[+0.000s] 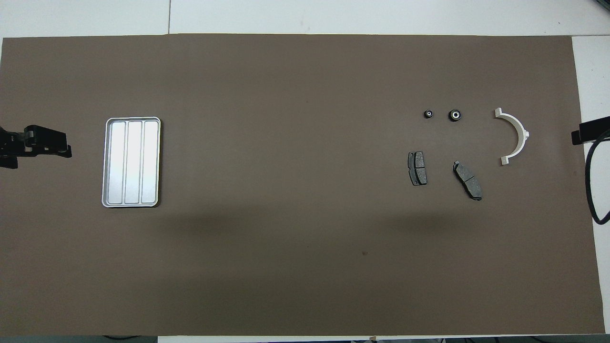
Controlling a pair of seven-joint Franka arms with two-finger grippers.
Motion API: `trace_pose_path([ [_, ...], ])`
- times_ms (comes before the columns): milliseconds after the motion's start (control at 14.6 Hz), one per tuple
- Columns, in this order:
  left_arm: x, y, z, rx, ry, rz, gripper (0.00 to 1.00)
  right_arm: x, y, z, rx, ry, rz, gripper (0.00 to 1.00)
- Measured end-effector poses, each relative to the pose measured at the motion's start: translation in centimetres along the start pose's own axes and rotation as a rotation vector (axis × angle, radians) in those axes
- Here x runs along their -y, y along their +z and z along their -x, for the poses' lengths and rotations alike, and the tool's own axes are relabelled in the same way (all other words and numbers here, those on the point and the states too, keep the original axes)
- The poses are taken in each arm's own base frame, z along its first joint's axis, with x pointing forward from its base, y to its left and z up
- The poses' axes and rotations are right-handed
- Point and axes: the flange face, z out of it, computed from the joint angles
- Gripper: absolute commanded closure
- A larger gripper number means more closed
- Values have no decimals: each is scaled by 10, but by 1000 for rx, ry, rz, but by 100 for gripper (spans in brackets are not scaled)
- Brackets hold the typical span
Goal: Pick bearing gear from pile to tray
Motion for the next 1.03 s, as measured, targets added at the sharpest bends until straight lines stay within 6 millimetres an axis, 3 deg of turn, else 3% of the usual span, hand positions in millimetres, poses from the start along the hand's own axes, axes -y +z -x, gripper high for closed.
trace_pose_path([
  [754, 0, 0, 0, 0, 0, 0, 0, 0, 4, -2, 8, -1, 0, 0],
  [1028, 0, 0, 0, 0, 0, 0, 0, 3, 37, -20, 55, -6, 0, 0],
])
